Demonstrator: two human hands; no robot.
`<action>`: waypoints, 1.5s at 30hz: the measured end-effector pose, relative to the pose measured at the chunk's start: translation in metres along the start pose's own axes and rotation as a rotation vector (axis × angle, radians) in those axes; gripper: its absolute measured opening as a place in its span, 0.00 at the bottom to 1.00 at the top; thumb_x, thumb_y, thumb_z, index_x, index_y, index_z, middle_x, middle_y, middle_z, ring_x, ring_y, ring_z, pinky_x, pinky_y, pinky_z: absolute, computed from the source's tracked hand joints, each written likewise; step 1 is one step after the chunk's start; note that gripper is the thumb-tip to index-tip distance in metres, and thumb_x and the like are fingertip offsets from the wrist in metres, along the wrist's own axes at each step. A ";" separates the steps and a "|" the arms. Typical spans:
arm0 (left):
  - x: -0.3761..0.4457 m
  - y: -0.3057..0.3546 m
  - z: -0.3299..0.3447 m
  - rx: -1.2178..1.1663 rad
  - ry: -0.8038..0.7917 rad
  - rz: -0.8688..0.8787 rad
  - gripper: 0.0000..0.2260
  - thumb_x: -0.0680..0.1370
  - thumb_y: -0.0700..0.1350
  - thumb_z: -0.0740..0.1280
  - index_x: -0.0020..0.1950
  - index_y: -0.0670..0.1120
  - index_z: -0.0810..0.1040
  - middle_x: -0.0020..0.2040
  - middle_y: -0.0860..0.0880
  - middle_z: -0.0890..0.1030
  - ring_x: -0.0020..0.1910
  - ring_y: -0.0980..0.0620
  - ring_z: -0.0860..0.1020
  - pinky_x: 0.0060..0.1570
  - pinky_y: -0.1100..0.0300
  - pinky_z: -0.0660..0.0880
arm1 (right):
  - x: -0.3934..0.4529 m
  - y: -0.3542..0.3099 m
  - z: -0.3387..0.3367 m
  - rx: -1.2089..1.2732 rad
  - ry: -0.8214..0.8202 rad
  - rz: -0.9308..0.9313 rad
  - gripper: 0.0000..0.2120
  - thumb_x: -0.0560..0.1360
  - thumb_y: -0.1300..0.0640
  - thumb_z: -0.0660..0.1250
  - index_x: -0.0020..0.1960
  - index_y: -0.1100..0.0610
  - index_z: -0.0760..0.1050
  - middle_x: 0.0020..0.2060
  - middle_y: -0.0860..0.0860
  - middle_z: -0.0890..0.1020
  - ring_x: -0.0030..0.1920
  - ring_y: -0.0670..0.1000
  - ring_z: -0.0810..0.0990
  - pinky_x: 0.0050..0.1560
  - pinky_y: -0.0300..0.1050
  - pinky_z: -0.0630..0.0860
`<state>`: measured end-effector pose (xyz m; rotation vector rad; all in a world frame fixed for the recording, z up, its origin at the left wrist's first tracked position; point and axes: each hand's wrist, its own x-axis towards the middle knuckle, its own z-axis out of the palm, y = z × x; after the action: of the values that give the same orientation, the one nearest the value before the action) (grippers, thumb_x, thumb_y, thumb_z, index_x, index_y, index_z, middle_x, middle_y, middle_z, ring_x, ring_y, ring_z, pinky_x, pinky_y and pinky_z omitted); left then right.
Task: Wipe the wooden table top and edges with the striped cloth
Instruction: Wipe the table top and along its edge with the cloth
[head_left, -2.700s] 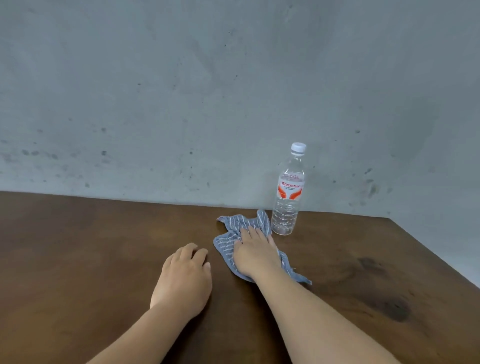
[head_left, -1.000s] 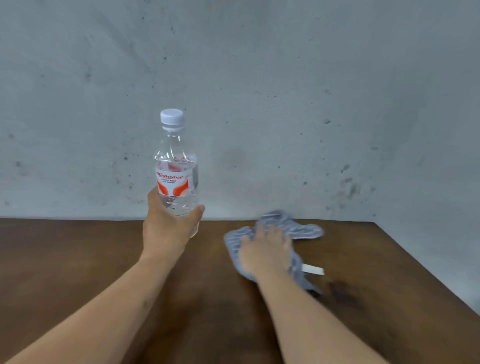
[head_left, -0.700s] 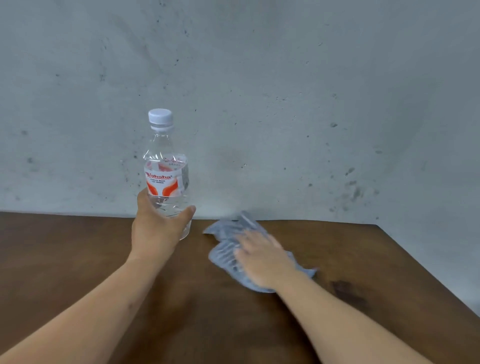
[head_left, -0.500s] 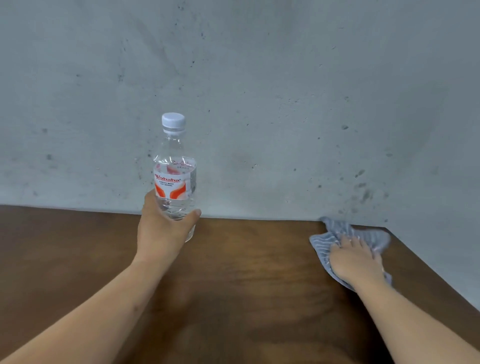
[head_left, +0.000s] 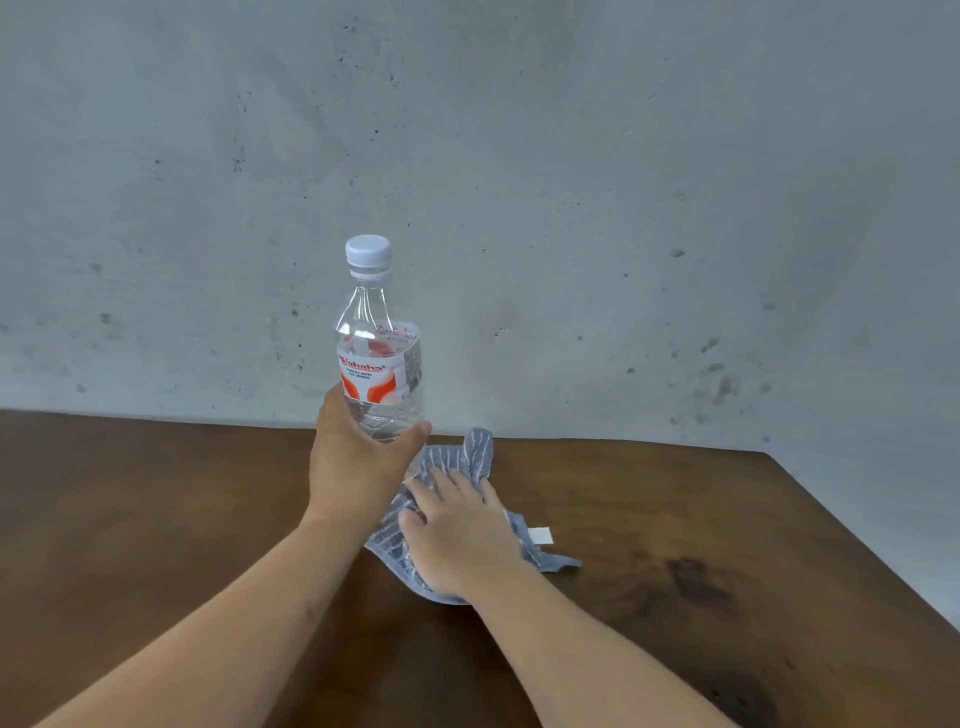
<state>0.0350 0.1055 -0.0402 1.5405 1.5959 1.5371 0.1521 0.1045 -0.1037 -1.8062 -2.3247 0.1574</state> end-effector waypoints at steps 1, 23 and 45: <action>-0.002 0.001 0.005 0.001 -0.006 -0.002 0.28 0.69 0.50 0.77 0.63 0.51 0.66 0.56 0.53 0.76 0.54 0.53 0.75 0.47 0.61 0.69 | -0.002 0.014 -0.004 0.012 -0.015 0.015 0.25 0.82 0.45 0.41 0.79 0.45 0.49 0.80 0.48 0.50 0.79 0.50 0.44 0.77 0.57 0.40; -0.037 0.005 0.110 0.043 -0.150 -0.116 0.39 0.66 0.54 0.78 0.71 0.52 0.62 0.60 0.53 0.78 0.58 0.52 0.77 0.62 0.51 0.72 | -0.100 0.315 -0.085 -0.015 -0.029 0.505 0.25 0.84 0.45 0.42 0.80 0.46 0.47 0.80 0.47 0.48 0.79 0.48 0.47 0.78 0.51 0.45; -0.136 -0.051 -0.174 0.766 -0.301 -0.049 0.20 0.82 0.52 0.55 0.72 0.46 0.67 0.74 0.51 0.64 0.74 0.50 0.61 0.71 0.55 0.59 | -0.187 0.044 -0.033 -0.049 0.122 0.804 0.28 0.82 0.47 0.40 0.81 0.52 0.49 0.80 0.52 0.51 0.79 0.53 0.48 0.77 0.55 0.45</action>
<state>-0.0988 -0.0716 -0.0855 1.9599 2.1283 0.6168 0.2457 -0.0665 -0.0966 -2.5777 -1.4126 0.0935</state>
